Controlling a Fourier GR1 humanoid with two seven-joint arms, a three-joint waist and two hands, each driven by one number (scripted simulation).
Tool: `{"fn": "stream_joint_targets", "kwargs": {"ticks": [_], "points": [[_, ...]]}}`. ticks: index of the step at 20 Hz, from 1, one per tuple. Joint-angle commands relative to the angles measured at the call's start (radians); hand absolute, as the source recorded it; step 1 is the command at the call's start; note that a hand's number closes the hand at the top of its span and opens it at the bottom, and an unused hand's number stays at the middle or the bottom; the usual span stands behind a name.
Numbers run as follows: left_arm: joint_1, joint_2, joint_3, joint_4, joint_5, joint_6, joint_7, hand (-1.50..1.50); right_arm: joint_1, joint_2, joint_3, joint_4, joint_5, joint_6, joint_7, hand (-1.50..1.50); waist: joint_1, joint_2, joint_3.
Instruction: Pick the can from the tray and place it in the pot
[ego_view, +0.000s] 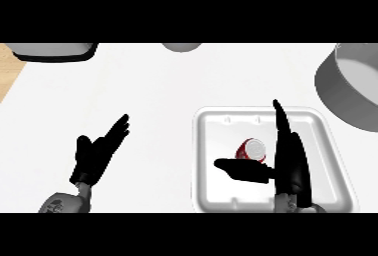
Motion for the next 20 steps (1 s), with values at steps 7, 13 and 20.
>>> {"fn": "stream_joint_targets", "kwargs": {"ticks": [7, 13, 20], "points": [[-0.032, -0.018, 0.071, 0.05, -0.012, -0.049, -0.001, 0.0, 0.207, -0.029, 0.014, 0.064, -0.014, -0.053, -0.186, -1.5, -0.008, -0.002, 0.001], [0.015, -0.036, 0.063, 0.011, -0.058, -0.071, 0.001, 0.0, 0.284, -0.075, -0.065, -0.019, -0.113, -0.024, -0.272, -1.5, -0.008, -0.002, 0.001], [-0.001, -0.081, 0.057, 0.035, -0.1, -0.032, -0.034, 0.0, 0.263, -0.004, -0.112, 0.122, -0.328, -0.094, -0.56, -1.5, -0.006, -0.001, 0.001]]}}
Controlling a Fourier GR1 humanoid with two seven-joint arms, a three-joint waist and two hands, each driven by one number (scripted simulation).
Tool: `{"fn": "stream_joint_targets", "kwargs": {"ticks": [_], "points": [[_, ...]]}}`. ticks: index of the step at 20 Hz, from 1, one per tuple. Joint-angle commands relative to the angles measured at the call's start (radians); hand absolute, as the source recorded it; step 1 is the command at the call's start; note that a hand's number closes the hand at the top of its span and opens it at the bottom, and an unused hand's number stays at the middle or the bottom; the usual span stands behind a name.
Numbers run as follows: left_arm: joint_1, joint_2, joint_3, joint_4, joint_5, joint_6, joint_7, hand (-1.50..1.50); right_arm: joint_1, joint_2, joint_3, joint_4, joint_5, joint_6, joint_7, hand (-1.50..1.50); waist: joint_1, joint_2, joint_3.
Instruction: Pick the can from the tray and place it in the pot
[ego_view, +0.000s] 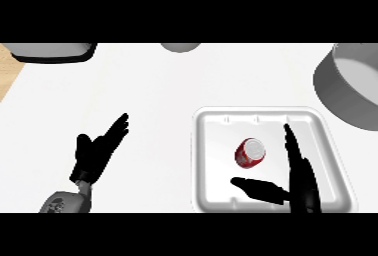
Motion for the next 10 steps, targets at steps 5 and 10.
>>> {"fn": "stream_joint_targets", "kwargs": {"ticks": [5, 10], "points": [[-0.038, -0.021, 0.02, 0.042, -0.019, -0.009, -0.008, 0.0, 0.051, 0.031, -0.016, 0.113, -0.255, -0.077, -0.293, -1.5, 0.0, 0.001, 0.0], [0.018, -0.02, 0.024, -0.054, -0.013, -0.03, 0.048, 0.0, -0.117, 0.031, -0.006, 0.259, -0.331, -0.159, -0.274, -1.5, 0.006, 0.0, 0.0]]}}
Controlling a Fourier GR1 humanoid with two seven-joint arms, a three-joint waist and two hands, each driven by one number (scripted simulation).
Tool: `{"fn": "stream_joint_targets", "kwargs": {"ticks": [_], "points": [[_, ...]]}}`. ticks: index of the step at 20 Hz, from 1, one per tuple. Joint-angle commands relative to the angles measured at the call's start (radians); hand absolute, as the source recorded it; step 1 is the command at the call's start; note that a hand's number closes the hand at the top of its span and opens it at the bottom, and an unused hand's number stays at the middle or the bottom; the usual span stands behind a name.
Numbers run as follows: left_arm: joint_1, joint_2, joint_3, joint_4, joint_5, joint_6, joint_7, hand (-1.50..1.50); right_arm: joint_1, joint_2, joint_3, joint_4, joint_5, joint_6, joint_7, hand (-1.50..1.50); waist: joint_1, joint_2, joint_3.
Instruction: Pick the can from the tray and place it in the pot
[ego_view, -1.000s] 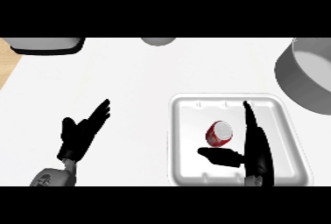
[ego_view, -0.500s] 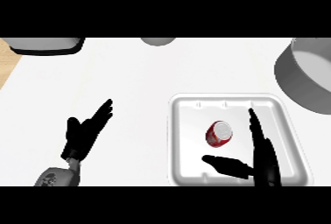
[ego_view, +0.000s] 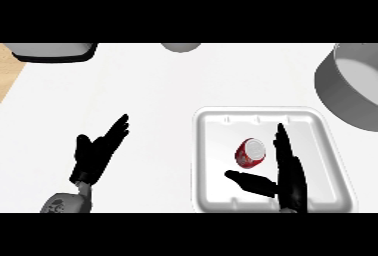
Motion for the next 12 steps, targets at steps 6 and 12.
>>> {"fn": "stream_joint_targets", "kwargs": {"ticks": [6, 12], "points": [[-0.006, 0.0, 0.054, 0.011, -0.012, -0.044, -0.009, 0.0, -0.045, 0.003, -0.024, 0.258, -0.193, 0.006, -0.278, -1.5, -0.001, 0.0, 0.0], [0.002, -0.023, 0.024, -0.048, -0.024, -0.032, 0.05, 0.0, -0.144, 0.002, 0.024, 0.407, -0.188, -0.064, -0.365, 1.5, 0.003, 0.0, 0.0]]}}
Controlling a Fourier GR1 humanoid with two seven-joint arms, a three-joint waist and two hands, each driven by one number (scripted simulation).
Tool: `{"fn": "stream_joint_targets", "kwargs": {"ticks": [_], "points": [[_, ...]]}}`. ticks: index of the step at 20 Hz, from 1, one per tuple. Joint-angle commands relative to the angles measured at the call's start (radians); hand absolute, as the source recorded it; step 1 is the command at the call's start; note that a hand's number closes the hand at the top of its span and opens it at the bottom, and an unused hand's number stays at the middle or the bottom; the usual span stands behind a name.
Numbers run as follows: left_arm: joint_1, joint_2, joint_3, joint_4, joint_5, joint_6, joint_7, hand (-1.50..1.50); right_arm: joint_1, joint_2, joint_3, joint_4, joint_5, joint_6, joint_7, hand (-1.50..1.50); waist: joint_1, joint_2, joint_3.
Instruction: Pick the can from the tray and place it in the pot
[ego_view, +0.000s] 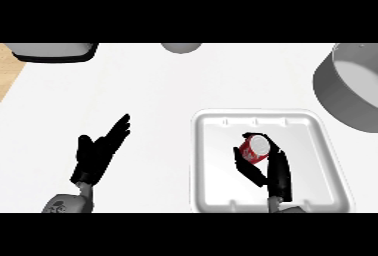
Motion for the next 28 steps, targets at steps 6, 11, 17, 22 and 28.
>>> {"fn": "stream_joint_targets", "kwargs": {"ticks": [6, 11, 17, 22, 28], "points": [[0.035, 0.023, 0.022, -0.063, 0.014, -0.039, 0.024, 0.0, -0.023, 0.017, 0.03, 0.13, -0.207, -0.023, -0.192, 1.5, 0.006, 0.009, 0.01], [-0.012, 0.017, 0.049, -0.004, 0.004, -0.035, 0.011, 0.0, 0.06, -0.033, -0.066, 0.09, -0.189, -0.042, -0.35, 1.5, -0.005, 0.009, 0.01], [0.022, 0.01, 0.053, -0.02, -0.001, -0.004, -0.001, 0.0, 0.19, -0.386, -0.448, 0.085, -0.393, 0.104, -0.379, 1.5, -0.064, 0.007, 0.015], [-0.005, 0.006, 0.052, 0.045, -0.009, -0.02, -0.032, 0.0, 0.196, -0.53, -0.645, 0.263, -0.503, 0.259, -0.48, 1.5, -0.02, 0.012, 0.012], [0.009, -0.013, 0.035, 0.023, -0.019, -0.029, -0.029, 0.0, 0.224, -0.587, -0.65, 0.299, -0.396, 0.214, -0.494, 1.5, -0.006, 0.01, 0.009]]}}
